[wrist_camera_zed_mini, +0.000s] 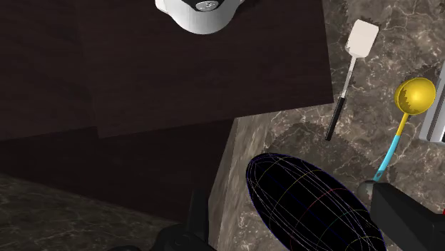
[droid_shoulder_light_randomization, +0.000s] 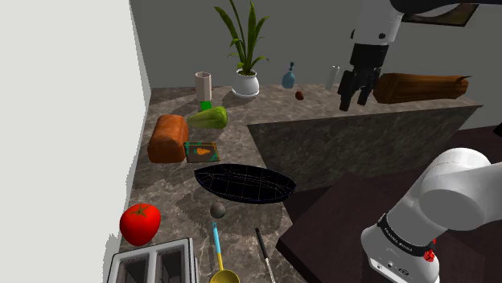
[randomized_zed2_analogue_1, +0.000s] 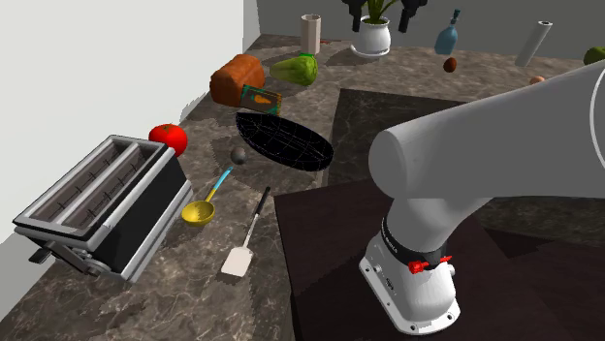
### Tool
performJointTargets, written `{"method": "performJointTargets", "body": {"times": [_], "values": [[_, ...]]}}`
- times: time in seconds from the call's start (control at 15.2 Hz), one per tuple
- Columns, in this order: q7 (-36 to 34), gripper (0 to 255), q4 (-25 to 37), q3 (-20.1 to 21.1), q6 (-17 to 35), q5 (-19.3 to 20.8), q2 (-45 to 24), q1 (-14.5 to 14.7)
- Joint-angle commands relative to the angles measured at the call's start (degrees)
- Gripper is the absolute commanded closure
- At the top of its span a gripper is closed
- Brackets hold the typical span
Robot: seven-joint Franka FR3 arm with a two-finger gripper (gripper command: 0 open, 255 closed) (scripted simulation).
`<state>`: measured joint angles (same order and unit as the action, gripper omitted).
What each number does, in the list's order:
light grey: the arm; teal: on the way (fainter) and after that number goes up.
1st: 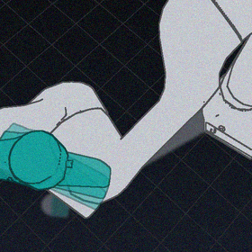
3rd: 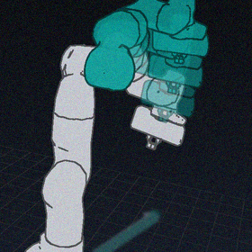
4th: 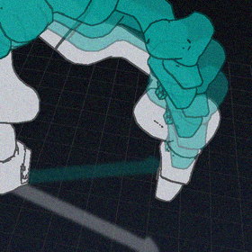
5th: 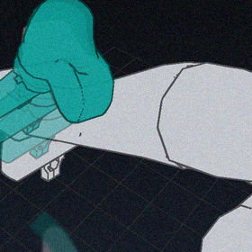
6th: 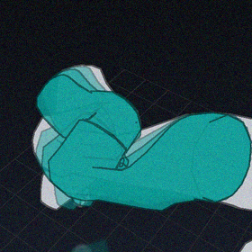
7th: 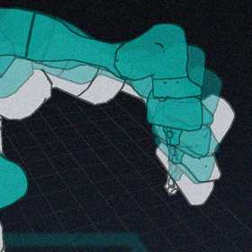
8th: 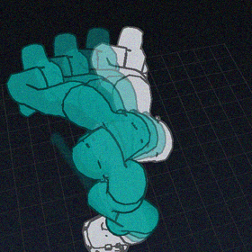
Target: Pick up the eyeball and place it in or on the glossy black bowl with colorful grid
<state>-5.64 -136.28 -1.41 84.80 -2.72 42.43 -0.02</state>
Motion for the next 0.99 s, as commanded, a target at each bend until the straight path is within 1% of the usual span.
{"method": "performJointTargets", "body": {"times": [0.0, 0.46, 0.92], "values": [[0.00, 0, 0.00, 0.00, 0.00, 0.00, 0.00, 0.00], [-3.75, 0, -8.67, 3.66, 14.08, -5.19, -3.82, 2.11], [-6.53, 0, -13.41, 7.62, 29.45, -10.60, -12.51, 4.89]]}}
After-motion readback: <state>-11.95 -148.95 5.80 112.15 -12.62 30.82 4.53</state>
